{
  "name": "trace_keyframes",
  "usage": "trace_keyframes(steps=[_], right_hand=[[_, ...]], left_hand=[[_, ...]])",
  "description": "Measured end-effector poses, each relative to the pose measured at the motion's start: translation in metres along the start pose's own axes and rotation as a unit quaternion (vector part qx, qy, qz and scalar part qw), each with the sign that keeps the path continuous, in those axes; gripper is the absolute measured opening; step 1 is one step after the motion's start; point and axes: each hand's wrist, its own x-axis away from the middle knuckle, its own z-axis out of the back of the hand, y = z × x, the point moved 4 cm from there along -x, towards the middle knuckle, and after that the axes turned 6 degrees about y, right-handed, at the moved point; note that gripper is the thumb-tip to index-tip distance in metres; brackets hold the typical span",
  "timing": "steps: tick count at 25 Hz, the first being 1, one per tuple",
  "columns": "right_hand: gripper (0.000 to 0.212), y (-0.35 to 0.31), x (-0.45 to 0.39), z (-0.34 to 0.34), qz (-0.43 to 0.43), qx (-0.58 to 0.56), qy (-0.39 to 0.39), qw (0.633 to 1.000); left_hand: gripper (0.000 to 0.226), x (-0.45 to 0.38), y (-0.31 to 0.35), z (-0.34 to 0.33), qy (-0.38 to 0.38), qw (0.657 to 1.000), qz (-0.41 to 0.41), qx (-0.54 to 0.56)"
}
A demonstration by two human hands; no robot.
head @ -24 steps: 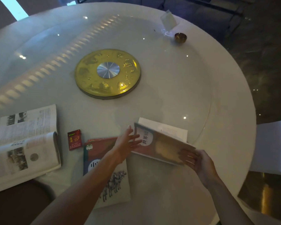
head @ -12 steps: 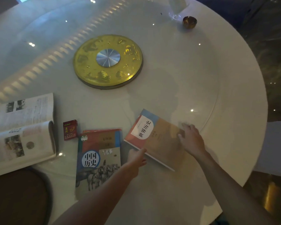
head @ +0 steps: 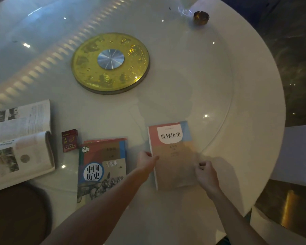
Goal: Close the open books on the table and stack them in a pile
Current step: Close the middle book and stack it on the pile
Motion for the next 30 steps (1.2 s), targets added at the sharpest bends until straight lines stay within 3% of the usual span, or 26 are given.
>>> trace_keyframes(steps=[2,6,11,14,20,23,26,30], right_hand=[[0.011,-0.003,0.008,-0.001,0.007,-0.051,-0.036,0.998],[0.017,-0.023,0.034,-0.003,0.019,-0.129,-0.113,0.985],[0.021,-0.069,0.067,-0.031,0.042,-0.166,-0.13,0.977],[0.019,-0.099,0.089,-0.06,0.053,-0.162,-0.16,0.972],[0.015,-0.118,0.136,-0.13,0.063,-0.086,-0.215,0.971],[0.008,-0.107,0.149,-0.157,0.11,0.015,-0.19,0.975],[0.015,-0.103,0.159,-0.172,0.168,0.105,-0.142,0.97],[0.02,-0.104,0.167,-0.18,0.201,0.147,-0.12,0.961]], left_hand=[[0.03,0.005,0.0,0.002,-0.02,1.0,-0.003,0.018],[0.027,0.014,0.005,0.021,-0.028,0.996,-0.046,0.071],[0.022,0.013,0.004,0.097,0.0,0.984,-0.098,0.152],[0.02,0.009,-0.011,0.145,0.052,0.98,-0.112,0.156],[0.02,0.004,-0.081,0.214,0.117,0.974,-0.064,0.184],[0.019,0.0,-0.112,0.225,0.14,0.977,-0.069,0.148],[0.014,0.002,-0.127,0.232,0.177,0.98,-0.074,0.055],[0.032,0.001,-0.131,0.239,0.211,0.96,-0.135,-0.129]])
